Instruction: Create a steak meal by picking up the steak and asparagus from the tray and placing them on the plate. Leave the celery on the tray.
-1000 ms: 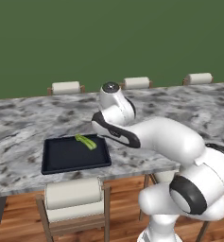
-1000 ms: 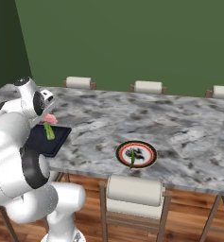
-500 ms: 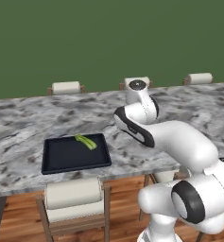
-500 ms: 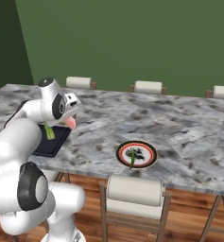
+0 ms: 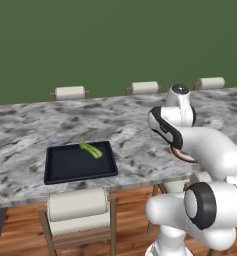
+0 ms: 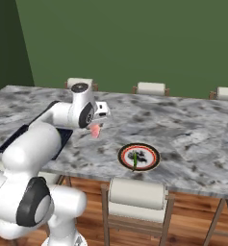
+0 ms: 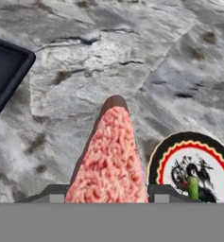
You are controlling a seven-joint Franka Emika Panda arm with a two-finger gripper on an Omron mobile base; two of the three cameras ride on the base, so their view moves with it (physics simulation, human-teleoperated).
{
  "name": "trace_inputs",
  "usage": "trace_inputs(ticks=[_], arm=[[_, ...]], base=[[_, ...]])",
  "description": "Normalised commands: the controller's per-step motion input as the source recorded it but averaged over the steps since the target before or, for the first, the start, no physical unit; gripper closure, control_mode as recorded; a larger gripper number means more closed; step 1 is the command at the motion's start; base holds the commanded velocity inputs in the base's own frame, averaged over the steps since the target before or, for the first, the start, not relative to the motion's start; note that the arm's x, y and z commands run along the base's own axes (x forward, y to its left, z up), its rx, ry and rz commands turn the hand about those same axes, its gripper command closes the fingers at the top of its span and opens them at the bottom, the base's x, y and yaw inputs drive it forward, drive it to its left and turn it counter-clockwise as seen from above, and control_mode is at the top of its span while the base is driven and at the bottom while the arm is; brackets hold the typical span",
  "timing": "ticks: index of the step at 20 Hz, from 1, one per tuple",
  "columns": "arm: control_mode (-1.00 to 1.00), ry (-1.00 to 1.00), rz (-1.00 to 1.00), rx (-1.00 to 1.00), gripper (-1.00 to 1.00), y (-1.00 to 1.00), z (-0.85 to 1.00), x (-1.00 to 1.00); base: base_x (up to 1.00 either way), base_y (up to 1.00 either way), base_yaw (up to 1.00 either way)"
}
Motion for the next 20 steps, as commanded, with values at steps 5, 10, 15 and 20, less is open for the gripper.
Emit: trace_inputs(ticks=[5,10,15,20], arm=[[-1.00,0.00,-0.15,0.12,1.00,-1.00,-0.12,0.07],[-1.00,0.00,-0.13,0.09,1.00,-1.00,-0.20,0.00],[-1.00,0.00,-0.14,0.03,1.00,-0.73,-0.21,0.00],[-1.00,0.00,-0.13,0.01,1.00,-0.35,-0.18,0.00]], base=[[0.00,0.00,0.00],[0.00,0.00,0.00],[0.00,0.00,0.00],[0.00,0.00,0.00]])
